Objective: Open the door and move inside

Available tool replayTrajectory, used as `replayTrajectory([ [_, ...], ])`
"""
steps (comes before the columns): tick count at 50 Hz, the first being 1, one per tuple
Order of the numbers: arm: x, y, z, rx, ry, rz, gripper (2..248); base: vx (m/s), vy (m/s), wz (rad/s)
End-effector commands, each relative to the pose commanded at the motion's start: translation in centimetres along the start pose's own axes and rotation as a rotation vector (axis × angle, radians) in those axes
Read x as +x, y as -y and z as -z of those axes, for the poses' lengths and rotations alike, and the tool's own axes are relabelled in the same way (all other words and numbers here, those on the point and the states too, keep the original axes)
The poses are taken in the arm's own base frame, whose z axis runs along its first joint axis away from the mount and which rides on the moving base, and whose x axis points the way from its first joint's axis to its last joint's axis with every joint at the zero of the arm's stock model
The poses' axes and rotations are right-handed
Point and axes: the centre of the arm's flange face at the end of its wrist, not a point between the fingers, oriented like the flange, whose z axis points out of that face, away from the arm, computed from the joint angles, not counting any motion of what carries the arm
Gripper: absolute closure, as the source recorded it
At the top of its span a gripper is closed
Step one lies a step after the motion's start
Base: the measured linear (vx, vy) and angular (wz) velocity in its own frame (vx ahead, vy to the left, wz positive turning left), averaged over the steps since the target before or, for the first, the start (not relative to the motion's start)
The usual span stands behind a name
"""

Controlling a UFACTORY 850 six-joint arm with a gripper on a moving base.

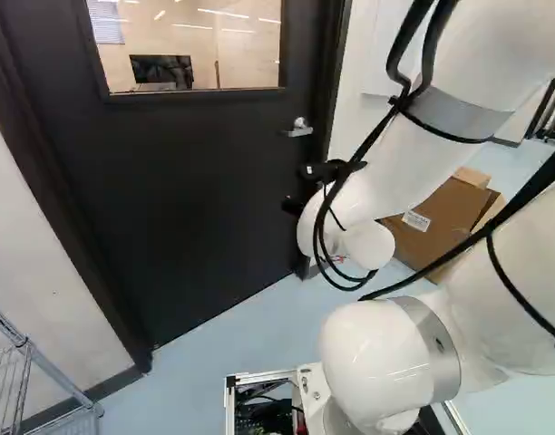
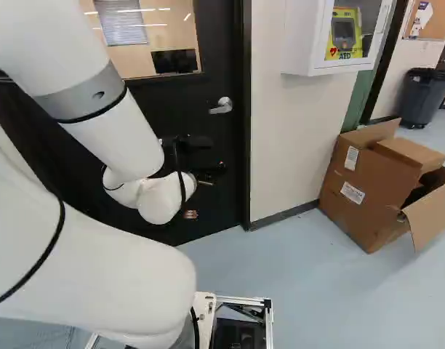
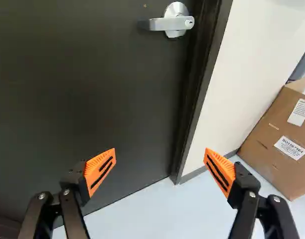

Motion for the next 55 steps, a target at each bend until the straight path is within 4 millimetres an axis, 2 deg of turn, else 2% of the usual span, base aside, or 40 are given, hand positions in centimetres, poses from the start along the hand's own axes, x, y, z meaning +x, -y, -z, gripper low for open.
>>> replayTrajectory([
  [17, 1.5, 0.0, -1.8, 0.0, -0.034, 0.0, 3, 0.0, 0.0, 0.0],
  [55, 6.6, 0.0, -4.8, 0.017, -0.126, 0.019, 3, 0.0, 0.0, 0.0],
])
